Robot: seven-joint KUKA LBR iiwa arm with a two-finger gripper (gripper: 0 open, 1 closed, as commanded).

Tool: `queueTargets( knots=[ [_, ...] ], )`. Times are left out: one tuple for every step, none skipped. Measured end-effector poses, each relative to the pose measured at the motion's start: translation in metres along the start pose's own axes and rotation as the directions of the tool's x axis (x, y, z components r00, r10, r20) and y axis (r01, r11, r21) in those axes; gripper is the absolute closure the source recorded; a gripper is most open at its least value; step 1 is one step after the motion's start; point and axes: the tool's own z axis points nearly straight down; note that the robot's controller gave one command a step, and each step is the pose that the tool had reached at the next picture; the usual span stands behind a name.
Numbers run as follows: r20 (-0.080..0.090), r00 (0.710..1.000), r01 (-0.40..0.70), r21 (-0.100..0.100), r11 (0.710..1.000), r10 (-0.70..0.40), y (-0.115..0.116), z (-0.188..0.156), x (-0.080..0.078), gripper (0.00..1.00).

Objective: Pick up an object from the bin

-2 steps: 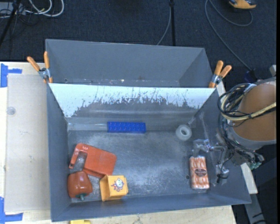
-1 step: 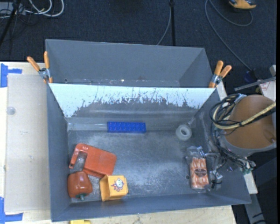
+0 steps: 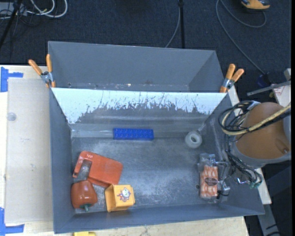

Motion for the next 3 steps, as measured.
queueTargets(
  knots=[
    [0.006, 0.774, 0.633, -0.014, 0.774, -0.633, -0.0114, 0.0107, -0.0305, 1.0],
    [0.01, 0.691, 0.723, -0.019, 0.691, -0.723, -0.0141, 0.0144, -0.0372, 1.0],
    [0.01, 0.691, 0.723, -0.019, 0.691, -0.723, -0.0141, 0.0144, -0.0372, 1.0]
  ],
)
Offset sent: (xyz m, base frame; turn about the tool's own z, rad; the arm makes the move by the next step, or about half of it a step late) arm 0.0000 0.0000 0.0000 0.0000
